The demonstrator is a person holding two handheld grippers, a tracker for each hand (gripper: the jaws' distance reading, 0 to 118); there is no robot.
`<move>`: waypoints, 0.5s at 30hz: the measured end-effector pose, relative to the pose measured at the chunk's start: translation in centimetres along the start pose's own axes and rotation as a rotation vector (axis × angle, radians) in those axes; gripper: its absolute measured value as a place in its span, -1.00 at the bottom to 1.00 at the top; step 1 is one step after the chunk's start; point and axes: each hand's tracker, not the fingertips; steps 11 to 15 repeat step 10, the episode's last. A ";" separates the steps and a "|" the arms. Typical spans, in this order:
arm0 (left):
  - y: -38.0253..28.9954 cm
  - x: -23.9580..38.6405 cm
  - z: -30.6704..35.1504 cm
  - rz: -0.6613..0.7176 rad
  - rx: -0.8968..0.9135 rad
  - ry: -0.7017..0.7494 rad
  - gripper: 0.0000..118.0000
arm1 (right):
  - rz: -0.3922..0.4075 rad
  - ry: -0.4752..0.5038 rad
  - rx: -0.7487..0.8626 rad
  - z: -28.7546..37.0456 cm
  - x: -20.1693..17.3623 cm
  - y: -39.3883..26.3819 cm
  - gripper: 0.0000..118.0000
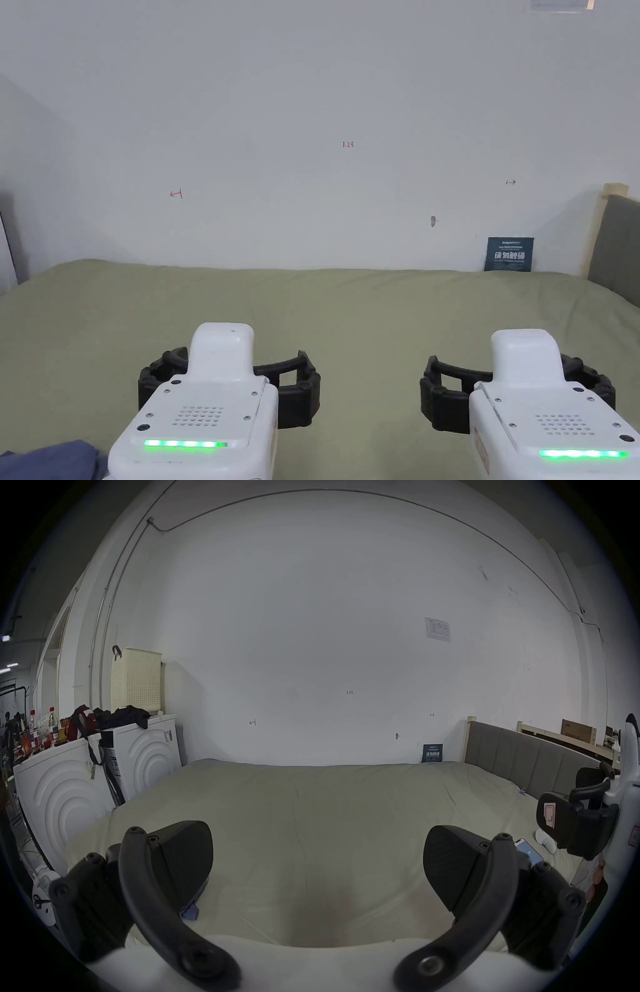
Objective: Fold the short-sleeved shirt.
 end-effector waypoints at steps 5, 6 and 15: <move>0.1 0.0 0.0 -0.003 0.002 -0.002 1.00 | -0.023 0.027 -0.006 0.1 0.3 0.3 1.00; 0.2 0.0 0.0 -0.002 0.002 -0.001 1.00 | -0.028 0.033 -0.005 0.2 0.5 0.4 1.00; 0.2 0.0 0.0 -0.005 0.000 0.003 1.00 | -0.034 0.046 -0.002 0.3 0.7 0.5 1.00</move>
